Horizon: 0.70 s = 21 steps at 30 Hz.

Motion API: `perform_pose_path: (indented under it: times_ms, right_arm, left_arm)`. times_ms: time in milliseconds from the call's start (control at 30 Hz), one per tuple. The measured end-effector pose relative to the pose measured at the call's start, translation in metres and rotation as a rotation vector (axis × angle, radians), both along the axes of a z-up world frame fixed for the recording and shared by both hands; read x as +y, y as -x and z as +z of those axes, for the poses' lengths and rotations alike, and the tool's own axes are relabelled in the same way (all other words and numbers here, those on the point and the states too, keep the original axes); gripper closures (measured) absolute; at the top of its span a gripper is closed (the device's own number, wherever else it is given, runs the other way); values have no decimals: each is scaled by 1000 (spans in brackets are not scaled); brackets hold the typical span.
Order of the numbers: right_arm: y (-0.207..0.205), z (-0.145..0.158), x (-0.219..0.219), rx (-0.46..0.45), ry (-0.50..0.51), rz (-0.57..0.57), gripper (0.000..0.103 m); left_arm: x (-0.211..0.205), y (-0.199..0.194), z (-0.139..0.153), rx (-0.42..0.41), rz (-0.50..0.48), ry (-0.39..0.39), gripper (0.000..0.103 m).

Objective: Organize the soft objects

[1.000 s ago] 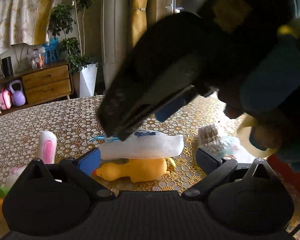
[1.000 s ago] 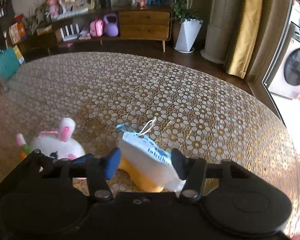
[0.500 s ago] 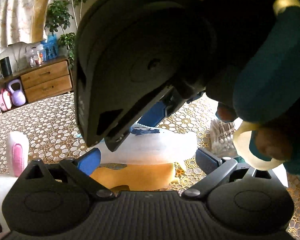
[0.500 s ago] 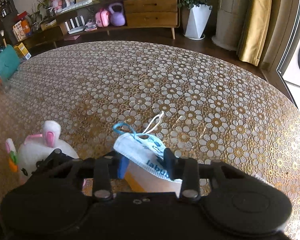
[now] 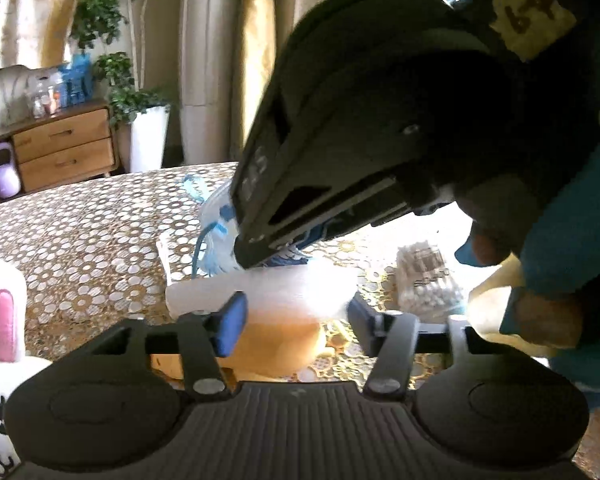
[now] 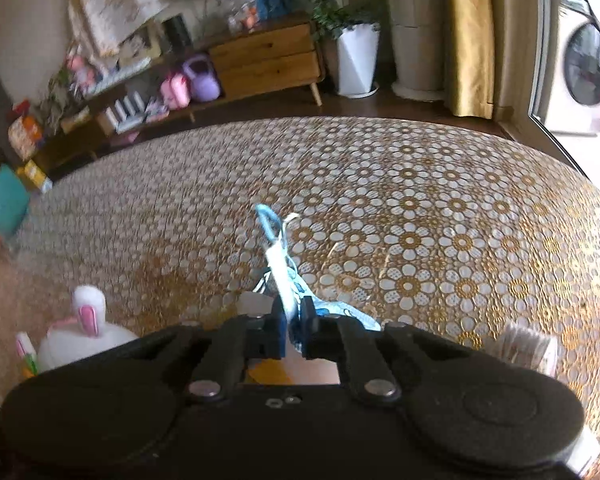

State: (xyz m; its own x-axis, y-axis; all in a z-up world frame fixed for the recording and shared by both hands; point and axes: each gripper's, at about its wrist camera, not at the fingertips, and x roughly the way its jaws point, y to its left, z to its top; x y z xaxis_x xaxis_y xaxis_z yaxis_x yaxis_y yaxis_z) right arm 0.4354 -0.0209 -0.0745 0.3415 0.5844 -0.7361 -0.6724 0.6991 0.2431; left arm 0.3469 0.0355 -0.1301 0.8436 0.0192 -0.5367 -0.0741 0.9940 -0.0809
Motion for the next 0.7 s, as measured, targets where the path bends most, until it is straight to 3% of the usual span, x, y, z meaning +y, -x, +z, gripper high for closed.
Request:
perform_pose_path:
  times_ms: [100, 300, 500, 700]
  right_arm:
    - [-2, 2, -11, 0, -32, -46, 100]
    - [-1, 4, -38, -18, -79, -150, 101]
    - [17, 12, -74, -45, -120, -239, 101]
    - [50, 21, -112, -60, -164, -290, 101]
  left_arm:
    - [3, 2, 3, -11, -15, 16, 72]
    - [14, 0, 4, -11, -6, 48, 88]
    - [23, 5, 11, -12, -4, 74, 90]
    - [29, 14, 19, 56, -47, 126, 90]
